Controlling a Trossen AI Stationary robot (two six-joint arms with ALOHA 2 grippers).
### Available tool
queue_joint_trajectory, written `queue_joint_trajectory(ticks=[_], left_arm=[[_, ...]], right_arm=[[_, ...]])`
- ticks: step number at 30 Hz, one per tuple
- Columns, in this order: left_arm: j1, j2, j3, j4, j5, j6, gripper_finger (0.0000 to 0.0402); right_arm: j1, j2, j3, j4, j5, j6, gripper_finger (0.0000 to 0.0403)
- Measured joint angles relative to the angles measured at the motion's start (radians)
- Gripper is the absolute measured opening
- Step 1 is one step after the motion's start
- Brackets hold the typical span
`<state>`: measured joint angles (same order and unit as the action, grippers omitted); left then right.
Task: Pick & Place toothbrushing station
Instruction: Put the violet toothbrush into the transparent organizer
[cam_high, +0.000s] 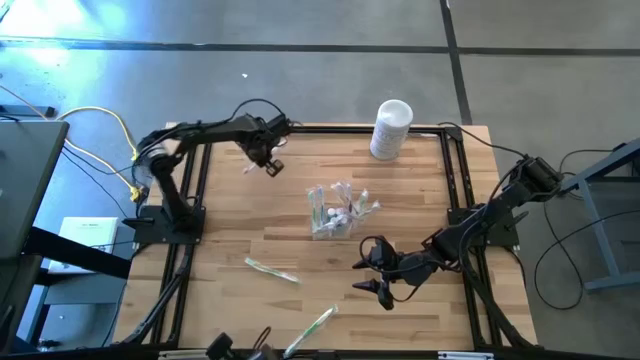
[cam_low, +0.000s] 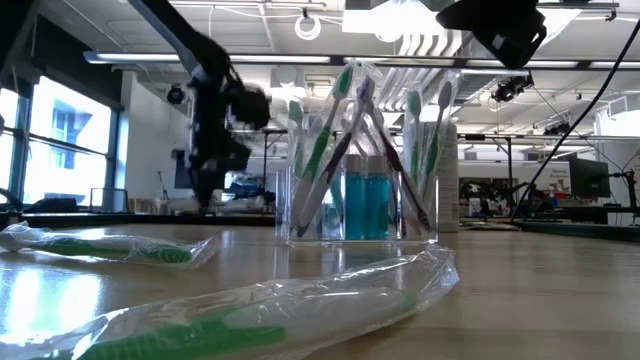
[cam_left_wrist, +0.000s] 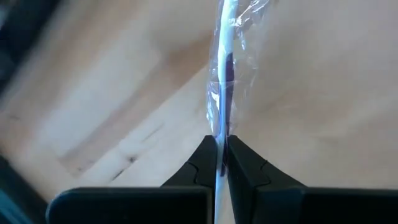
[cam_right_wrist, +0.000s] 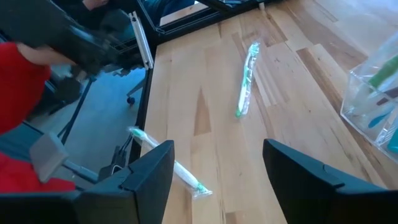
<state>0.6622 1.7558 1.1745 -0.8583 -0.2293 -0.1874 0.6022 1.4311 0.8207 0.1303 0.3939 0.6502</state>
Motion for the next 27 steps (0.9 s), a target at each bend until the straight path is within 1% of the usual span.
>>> queue_joint_trajectory(ticks=[4,8,13,17,21,24,27], left_arm=[[-0.055,-0.147,0.003,-0.056,-0.001,0.000,0.0005],[-0.156,-0.320,0.003,-0.068,0.003,-0.028,0.0005],[-0.296,-0.558,-0.045,0.004,0.028,-0.095,0.0007],[-0.429,-0.751,-0.157,0.167,0.059,-0.162,0.0008],[-0.578,-0.890,-0.334,0.405,0.060,-0.228,0.0009],[-0.687,-0.944,-0.477,0.632,0.039,-0.241,0.0009],[-0.794,-0.944,-0.614,0.885,0.005,-0.229,0.0009]], right_arm=[[0.008,0.000,0.000,-0.003,0.001,0.000,0.0238],[0.014,0.000,0.000,-0.011,0.007,0.002,0.0238],[0.037,0.000,0.000,-0.010,0.035,0.010,0.0238],[0.067,0.000,0.000,-0.007,0.069,0.011,0.0238],[0.095,0.000,0.000,-0.007,0.115,0.011,0.0238],[0.106,0.000,0.000,-0.006,0.135,0.010,0.0238],[0.108,0.000,0.000,-0.006,0.140,0.010,0.0238]])
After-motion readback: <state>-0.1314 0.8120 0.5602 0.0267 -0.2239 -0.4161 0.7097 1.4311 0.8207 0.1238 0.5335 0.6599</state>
